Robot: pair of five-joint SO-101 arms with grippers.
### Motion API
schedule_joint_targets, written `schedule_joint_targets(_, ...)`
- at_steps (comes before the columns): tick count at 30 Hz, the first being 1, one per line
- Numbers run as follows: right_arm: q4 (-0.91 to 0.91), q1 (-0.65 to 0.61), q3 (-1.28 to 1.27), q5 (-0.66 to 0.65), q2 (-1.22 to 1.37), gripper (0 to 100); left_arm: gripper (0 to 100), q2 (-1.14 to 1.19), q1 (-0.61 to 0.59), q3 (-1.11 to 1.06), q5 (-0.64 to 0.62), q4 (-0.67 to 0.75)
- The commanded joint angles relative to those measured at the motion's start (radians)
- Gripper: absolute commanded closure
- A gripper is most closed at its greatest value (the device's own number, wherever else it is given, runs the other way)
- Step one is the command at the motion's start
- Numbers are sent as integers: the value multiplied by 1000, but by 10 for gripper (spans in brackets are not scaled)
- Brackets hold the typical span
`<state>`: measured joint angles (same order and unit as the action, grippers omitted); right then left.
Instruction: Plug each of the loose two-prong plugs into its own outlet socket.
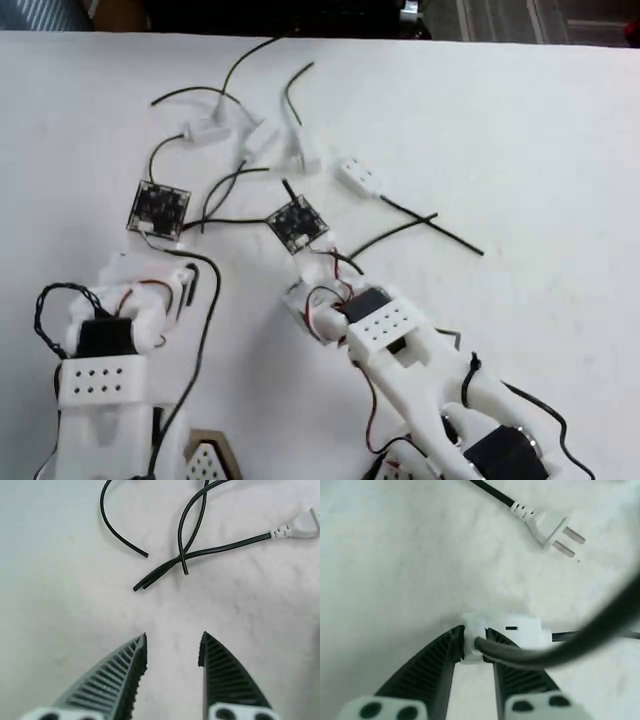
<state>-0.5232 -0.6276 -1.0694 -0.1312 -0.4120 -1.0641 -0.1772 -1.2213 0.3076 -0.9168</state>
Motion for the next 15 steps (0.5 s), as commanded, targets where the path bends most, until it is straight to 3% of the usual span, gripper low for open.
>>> schedule_joint_targets(1, -30, 10, 2, -11, 1, 981, 822, -22, -8, 3, -5, 14)
schedule_joint_targets(15, -30, 7, 12, -11, -13, 980, 821, -22, -7, 3, -6, 14)
